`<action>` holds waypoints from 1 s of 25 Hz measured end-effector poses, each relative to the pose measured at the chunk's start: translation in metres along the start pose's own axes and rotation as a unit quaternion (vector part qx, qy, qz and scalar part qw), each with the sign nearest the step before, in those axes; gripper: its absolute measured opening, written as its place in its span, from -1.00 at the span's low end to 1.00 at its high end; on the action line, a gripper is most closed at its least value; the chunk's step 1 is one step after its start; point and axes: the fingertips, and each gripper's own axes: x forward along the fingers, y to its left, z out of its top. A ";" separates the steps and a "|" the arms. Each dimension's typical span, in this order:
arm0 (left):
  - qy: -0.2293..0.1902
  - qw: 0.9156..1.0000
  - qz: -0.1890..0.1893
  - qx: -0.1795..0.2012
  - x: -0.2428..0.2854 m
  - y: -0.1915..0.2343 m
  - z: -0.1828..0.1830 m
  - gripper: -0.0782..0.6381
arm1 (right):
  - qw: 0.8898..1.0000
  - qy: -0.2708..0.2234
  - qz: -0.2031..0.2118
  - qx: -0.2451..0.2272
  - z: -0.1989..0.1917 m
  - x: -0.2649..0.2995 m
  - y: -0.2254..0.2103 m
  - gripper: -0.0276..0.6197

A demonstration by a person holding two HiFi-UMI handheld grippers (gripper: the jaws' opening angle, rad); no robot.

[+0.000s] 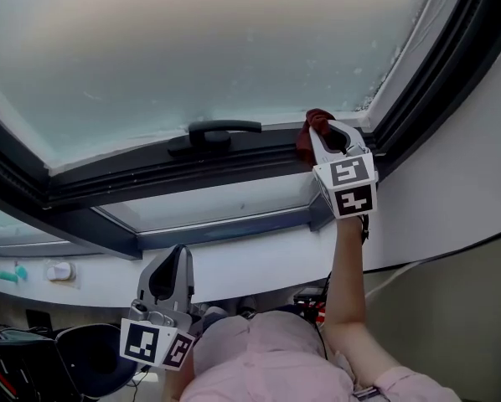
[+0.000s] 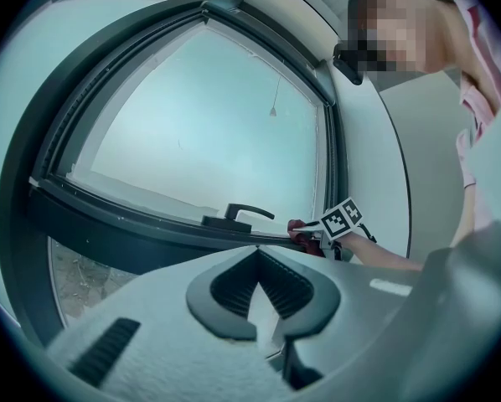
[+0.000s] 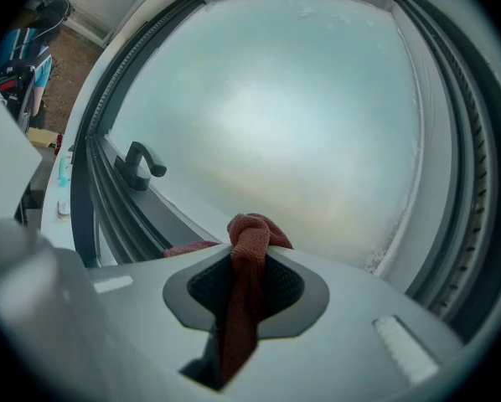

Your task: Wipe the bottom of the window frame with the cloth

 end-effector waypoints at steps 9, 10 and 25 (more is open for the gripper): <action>0.006 1.000 -0.004 -0.002 0.003 -0.005 -0.005 -0.78 | 1.000 0.008 -0.023 0.016 -0.018 -0.005 -0.029 -0.73; 0.006 1.000 -0.004 -0.003 0.004 -0.005 -0.005 -0.78 | 0.999 0.009 -0.025 0.017 -0.020 -0.005 -0.032 -0.73; 0.015 1.000 -0.009 -0.002 0.022 -0.011 -0.009 -0.78 | 0.997 0.020 -0.062 0.031 -0.041 -0.011 -0.075 -0.73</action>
